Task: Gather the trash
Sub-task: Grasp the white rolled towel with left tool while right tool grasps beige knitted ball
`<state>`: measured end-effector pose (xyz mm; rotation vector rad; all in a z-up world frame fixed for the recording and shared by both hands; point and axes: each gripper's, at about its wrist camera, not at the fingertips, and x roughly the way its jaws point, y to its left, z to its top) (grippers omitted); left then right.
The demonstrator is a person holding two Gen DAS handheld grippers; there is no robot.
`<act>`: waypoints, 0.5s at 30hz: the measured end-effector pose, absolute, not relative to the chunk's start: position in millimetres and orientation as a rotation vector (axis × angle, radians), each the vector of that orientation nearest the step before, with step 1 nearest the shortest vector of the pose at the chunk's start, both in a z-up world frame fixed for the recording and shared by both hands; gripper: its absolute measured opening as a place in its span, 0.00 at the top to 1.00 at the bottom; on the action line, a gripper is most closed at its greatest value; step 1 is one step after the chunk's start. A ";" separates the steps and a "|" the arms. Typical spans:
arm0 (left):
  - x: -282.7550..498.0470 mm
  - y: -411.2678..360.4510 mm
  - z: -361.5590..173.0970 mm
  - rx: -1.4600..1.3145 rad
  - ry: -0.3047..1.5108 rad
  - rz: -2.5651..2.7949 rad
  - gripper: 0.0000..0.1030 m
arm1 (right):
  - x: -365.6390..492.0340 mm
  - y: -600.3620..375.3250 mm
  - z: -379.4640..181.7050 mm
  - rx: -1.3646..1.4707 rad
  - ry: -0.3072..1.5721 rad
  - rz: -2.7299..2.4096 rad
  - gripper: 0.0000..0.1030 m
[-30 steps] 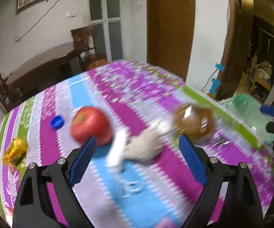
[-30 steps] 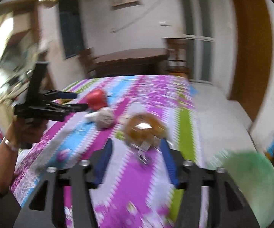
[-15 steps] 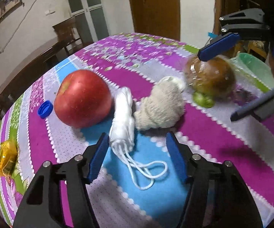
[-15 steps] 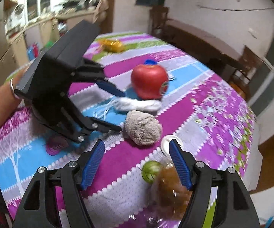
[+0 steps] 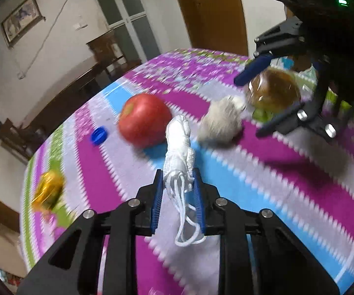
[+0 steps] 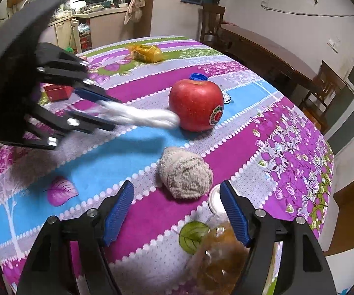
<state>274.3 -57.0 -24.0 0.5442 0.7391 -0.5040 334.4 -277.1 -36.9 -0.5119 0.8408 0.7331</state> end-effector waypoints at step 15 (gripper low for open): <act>286.7 -51.8 -38.2 0.533 0.772 -0.475 0.21 | 368.3 -255.9 -63.1 -0.483 0.956 0.717 0.37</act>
